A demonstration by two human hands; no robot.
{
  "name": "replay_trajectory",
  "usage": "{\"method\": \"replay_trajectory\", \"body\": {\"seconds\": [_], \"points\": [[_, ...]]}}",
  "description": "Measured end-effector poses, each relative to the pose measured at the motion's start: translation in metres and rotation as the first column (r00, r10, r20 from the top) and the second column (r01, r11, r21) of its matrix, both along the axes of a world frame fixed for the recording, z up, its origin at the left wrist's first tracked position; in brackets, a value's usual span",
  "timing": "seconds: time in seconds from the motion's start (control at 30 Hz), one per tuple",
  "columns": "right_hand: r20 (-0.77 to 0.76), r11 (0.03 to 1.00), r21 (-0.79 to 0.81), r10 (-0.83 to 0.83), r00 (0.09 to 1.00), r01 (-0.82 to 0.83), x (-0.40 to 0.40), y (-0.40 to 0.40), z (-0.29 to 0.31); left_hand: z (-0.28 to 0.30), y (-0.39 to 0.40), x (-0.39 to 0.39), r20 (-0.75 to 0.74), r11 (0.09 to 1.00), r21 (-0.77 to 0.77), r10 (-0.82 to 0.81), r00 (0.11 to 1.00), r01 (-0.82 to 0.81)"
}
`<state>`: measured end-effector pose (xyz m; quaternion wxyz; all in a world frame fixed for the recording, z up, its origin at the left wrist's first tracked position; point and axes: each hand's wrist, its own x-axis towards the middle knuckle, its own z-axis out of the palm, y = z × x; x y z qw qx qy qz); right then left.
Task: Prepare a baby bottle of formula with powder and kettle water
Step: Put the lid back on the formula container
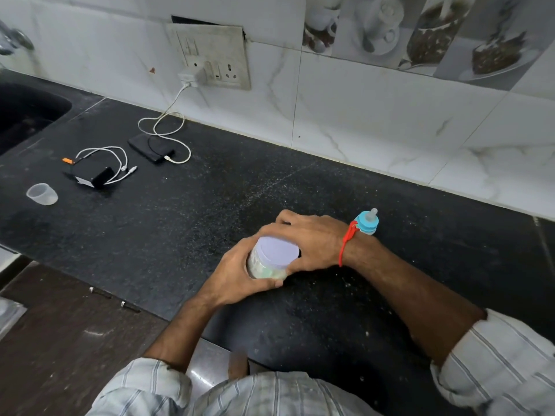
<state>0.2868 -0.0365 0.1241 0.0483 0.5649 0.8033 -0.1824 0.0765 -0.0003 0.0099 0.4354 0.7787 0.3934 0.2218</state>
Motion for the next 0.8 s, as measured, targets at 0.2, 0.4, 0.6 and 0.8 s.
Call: {"method": "replay_trajectory", "body": {"seconds": [0.2, 0.4, 0.6, 0.8], "points": [[0.146, 0.919, 0.295, -0.315, 0.938, 0.263, -0.011, -0.009, -0.02, 0.009, -0.01, 0.008, -0.026, 0.989, 0.024, -0.148, 0.989, 0.149], [-0.027, 0.962, 0.214, 0.178, 0.984, -0.168, 0.009, -0.01, -0.012, 0.013, -0.014, 0.001, 0.018, 0.982, -0.109, -0.151, 0.988, 0.152], [-0.029, 0.89, 0.368, 0.302, 0.953, -0.27, 0.003, -0.016, -0.03, 0.017, -0.015, -0.005, 0.047, 0.928, -0.267, -0.257, 0.965, 0.26], [0.065, 0.896, 0.285, -0.373, 0.926, 0.341, -0.043, -0.026, -0.039, 0.018, -0.027, 0.003, 0.072, 0.995, -0.097, -0.007, 0.997, 0.014]]}}
